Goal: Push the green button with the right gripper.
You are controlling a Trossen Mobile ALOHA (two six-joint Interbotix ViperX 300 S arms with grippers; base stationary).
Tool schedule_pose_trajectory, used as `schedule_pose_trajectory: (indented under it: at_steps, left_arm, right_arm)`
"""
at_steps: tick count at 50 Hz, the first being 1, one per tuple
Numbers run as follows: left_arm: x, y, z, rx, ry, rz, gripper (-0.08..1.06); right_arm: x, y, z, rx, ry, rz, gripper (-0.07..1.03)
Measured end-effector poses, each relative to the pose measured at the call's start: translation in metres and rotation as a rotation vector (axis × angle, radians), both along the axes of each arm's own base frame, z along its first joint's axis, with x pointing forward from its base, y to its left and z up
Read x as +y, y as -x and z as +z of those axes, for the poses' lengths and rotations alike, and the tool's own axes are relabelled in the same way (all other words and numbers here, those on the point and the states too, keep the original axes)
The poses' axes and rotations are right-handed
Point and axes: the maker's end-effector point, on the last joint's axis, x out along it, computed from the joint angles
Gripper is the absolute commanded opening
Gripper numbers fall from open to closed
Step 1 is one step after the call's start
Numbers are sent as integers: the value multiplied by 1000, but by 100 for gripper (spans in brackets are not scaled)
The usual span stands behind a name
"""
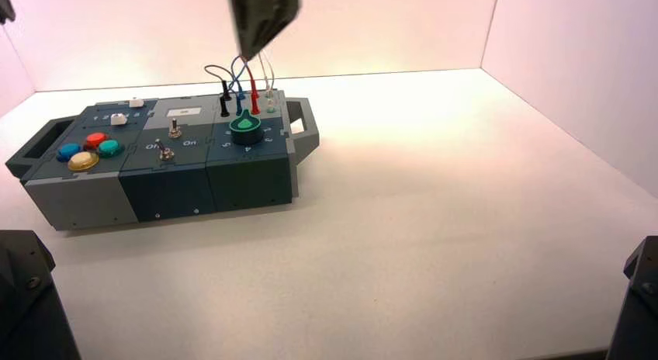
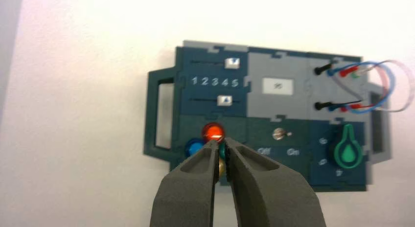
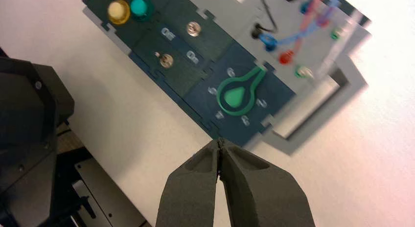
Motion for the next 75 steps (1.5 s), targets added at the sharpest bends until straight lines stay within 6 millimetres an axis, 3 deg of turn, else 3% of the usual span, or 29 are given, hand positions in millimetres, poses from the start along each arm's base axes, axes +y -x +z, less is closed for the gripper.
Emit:
schedule_pose_trajectory:
  at_steps: [13,35,43,75]
  left_arm:
    - [15,7,-4,20,-35,55,8]
    - [34,10,-1,4,-43,140,8]
    - [40,7,7,-20,-48,166,8]
    - [45,4,14,-38,-52,186,8]
  right_arm:
    - [38,0,-6,8,7,66,-2]
    - [75,-4,-17,9,24,157,-2]
    - [90,-2,-31,25,45,195,-2]
    - [151,-4,-55,64,55,282,-2]
